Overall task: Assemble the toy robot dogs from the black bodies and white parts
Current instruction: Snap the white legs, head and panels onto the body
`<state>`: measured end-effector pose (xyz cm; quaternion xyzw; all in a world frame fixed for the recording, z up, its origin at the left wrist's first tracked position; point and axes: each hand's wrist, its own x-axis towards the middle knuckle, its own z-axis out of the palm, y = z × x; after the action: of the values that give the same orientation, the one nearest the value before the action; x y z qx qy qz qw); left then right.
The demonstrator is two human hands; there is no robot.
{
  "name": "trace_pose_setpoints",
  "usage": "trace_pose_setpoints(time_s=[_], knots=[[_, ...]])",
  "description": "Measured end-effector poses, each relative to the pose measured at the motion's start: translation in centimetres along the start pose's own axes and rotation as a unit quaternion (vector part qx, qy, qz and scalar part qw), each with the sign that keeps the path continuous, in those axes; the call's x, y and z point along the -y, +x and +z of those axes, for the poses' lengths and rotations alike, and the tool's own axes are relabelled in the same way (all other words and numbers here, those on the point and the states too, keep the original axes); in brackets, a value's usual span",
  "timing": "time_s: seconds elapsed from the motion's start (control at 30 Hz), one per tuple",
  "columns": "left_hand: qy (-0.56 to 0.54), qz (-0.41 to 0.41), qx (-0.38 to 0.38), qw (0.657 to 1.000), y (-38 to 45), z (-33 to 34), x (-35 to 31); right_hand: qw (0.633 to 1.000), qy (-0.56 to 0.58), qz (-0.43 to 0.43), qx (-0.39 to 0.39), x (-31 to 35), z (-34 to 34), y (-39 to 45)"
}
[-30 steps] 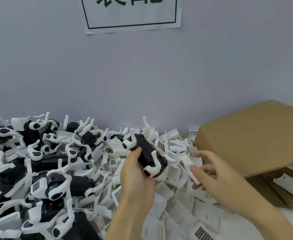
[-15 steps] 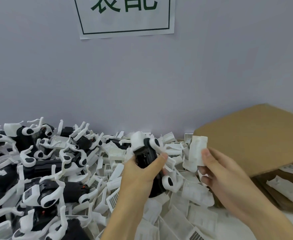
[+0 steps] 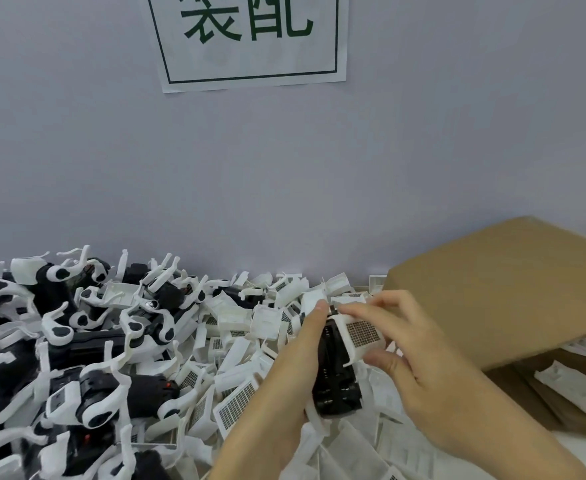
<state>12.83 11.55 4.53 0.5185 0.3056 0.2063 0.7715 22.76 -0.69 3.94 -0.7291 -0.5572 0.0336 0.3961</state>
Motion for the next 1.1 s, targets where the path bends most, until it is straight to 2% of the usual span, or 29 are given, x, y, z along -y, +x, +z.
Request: trace_pose_setpoints(time_s=[0.1,0.23,0.33,0.47,0.6,0.77,1.0,1.1], knots=[[-0.04,0.038,0.05,0.997,0.9,-0.6,0.8,1.0,-0.007,-0.005,0.01,0.1,0.3,0.1],[-0.023,-0.025,0.023,0.999,0.8,-0.3,1.0,0.999,0.032,0.0,-0.029,-0.3,0.9,0.2],[-0.007,-0.02,0.058,0.998,0.0,-1.0,1.9,0.993,0.074,0.032,-0.08,-0.3,1.5,0.3],[0.023,0.004,0.036,0.999,-0.1,-0.6,1.8,0.978,0.126,0.08,-0.142,0.3,2.3,0.5],[-0.02,0.003,-0.011,1.0,-0.2,0.0,1.8,0.963,0.123,0.132,-0.202,0.4,3.1,0.6],[-0.028,0.006,-0.037,0.999,0.4,-0.1,2.3,0.957,0.193,0.142,-0.165,0.0,2.2,0.4],[0.021,0.048,-0.031,0.998,0.4,-0.3,2.5,0.977,0.166,0.091,-0.099,0.9,0.6,0.1],[0.038,0.072,-0.012,0.997,0.7,-0.3,2.7,0.988,0.115,0.065,-0.082,1.6,0.9,0.3]])
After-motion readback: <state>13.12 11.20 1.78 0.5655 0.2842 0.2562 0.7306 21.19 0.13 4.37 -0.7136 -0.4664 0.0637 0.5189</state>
